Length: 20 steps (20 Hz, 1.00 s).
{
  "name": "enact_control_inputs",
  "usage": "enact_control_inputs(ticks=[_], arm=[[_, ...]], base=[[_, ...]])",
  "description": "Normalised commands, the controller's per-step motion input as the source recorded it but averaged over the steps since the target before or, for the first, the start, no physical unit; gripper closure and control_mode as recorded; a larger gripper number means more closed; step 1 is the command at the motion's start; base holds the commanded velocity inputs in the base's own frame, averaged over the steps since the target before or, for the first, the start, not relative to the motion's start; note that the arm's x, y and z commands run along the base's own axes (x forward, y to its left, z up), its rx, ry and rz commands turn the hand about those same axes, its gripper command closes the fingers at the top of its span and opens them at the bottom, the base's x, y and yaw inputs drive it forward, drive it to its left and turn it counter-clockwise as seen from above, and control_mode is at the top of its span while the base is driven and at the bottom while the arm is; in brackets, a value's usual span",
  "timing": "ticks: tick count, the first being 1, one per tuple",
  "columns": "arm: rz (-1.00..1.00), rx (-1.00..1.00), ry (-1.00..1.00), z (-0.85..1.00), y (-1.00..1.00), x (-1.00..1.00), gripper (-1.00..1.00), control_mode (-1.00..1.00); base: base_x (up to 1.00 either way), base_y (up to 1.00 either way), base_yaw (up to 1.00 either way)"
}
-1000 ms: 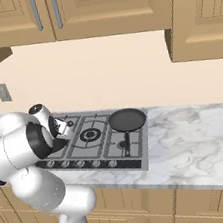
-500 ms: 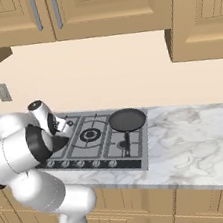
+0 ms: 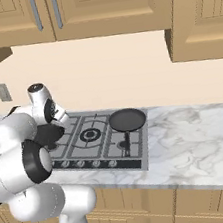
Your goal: Move the pot and pan from the stove into the sink.
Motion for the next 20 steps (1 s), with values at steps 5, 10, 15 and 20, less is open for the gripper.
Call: enact_control_inputs(ticks=[5, 10, 15, 20], arm=[[-0.03, 0.05, 0.02, 0.36, -0.06, -0.12, 1.00, -1.00], [0.00, 0.09, 0.09, 0.90, -0.09, -0.31, 1.00, -1.00], [0.01, 0.08, 0.00, 0.88, -0.23, -0.73, 1.00, -1.00], [0.03, 0.06, -0.09, 0.66, -0.27, -0.90, 1.00, -1.00]], base=[[0.00, 0.00, 0.00], [0.00, 0.00, 0.00], [0.00, 0.00, 0.00], [0.00, 0.00, 0.00]])
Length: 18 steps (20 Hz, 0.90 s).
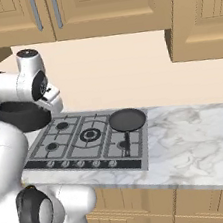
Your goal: Move the pot and pan from the stove into the sink.
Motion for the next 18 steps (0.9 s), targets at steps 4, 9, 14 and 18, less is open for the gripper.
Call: enact_control_inputs(ticks=[4, 9, 14, 18], arm=[[0.11, 0.00, -0.25, 0.20, -0.35, -0.77, 1.00, -1.00], [0.16, 0.00, -0.30, 0.02, -0.42, -0.63, 1.00, -1.00], [0.12, 0.00, -0.17, 0.00, -0.16, -0.27, 1.00, -1.00], [0.00, 0.00, 0.00, 0.00, 0.00, 0.00, 1.00, -1.00]], base=[[0.00, 0.00, 0.00], [0.00, 0.00, 0.00], [0.00, 0.00, 0.00], [0.00, 0.00, 0.00]])
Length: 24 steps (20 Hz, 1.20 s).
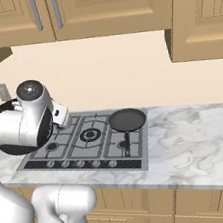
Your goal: Move the pot and pan from the stove into the sink.
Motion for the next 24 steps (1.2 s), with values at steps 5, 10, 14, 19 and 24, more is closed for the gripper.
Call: enact_control_inputs(ticks=[5, 10, 14, 19, 24], arm=[[0.00, 0.00, 0.00, 0.00, 0.00, 0.00, 1.00, 1.00], [0.00, 0.00, 0.00, 0.00, 0.00, 0.00, 1.00, 1.00], [0.00, 0.00, 0.00, 0.00, 0.00, 0.00, 1.00, 1.00], [0.00, 0.00, 0.00, 0.00, 0.00, 0.00, 1.00, 1.00], [0.00, 0.00, 0.00, 0.00, 0.00, 0.00, 1.00, 1.00]], base=[[-0.02, 0.00, 0.00], [-0.24, -0.04, 0.00], [-0.68, -0.20, 0.00], [-0.54, -0.19, -0.01], [-0.04, -0.28, -0.37]])
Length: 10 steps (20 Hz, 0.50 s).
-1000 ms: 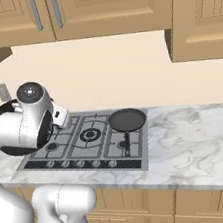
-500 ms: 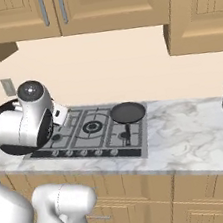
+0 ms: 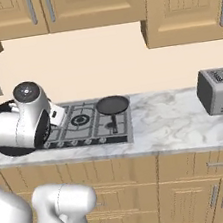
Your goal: Move the pot and pan from the stove into the sink.
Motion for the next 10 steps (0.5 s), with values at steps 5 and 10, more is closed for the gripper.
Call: enact_control_inputs(ticks=[5, 10], arm=[[0.00, 0.00, 0.00, 0.00, 0.00, 0.00, 1.00, 1.00], [0.00, 0.00, 0.00, 0.00, 0.00, 0.00, 1.00, 1.00]], base=[[0.01, -0.10, -0.50], [0.01, -0.07, -0.50]])
